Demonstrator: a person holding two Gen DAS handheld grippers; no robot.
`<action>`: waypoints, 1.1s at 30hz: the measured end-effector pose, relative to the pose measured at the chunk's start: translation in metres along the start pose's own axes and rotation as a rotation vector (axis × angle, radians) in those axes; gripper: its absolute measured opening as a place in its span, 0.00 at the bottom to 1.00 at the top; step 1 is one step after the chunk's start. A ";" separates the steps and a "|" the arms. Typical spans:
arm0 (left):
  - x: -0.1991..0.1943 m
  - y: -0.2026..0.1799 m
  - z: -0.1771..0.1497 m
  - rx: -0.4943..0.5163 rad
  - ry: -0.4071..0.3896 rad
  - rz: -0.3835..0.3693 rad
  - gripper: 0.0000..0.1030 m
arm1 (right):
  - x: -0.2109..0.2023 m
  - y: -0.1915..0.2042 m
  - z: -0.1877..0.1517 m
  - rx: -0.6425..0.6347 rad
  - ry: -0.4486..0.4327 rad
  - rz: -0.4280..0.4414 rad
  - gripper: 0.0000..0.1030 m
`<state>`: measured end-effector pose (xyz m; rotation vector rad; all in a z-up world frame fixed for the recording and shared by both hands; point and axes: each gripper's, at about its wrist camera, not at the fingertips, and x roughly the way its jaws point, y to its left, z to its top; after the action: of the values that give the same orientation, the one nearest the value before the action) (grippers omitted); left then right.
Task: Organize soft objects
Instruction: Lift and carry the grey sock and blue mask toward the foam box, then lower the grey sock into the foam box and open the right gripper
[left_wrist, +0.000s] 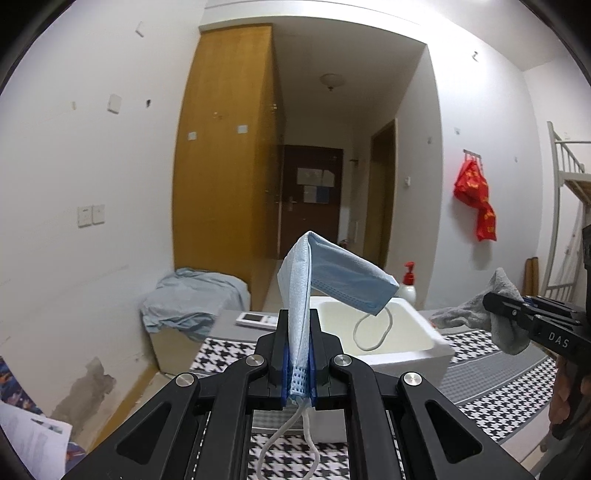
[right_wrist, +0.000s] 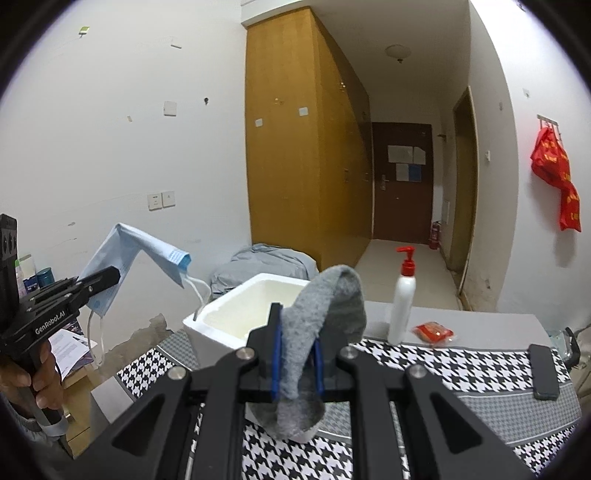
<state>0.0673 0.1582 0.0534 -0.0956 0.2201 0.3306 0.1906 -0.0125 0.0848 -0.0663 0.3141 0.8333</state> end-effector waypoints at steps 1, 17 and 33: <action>0.000 0.003 0.000 -0.003 0.003 0.007 0.08 | 0.002 0.002 0.000 -0.002 0.000 0.007 0.17; -0.003 0.030 -0.011 -0.039 0.030 0.082 0.08 | 0.042 0.025 0.011 -0.025 0.023 0.060 0.17; -0.008 0.043 -0.013 -0.055 0.036 0.136 0.08 | 0.083 0.035 0.015 -0.018 0.072 0.103 0.17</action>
<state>0.0429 0.1942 0.0403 -0.1412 0.2534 0.4704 0.2209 0.0727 0.0767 -0.0977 0.3804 0.9377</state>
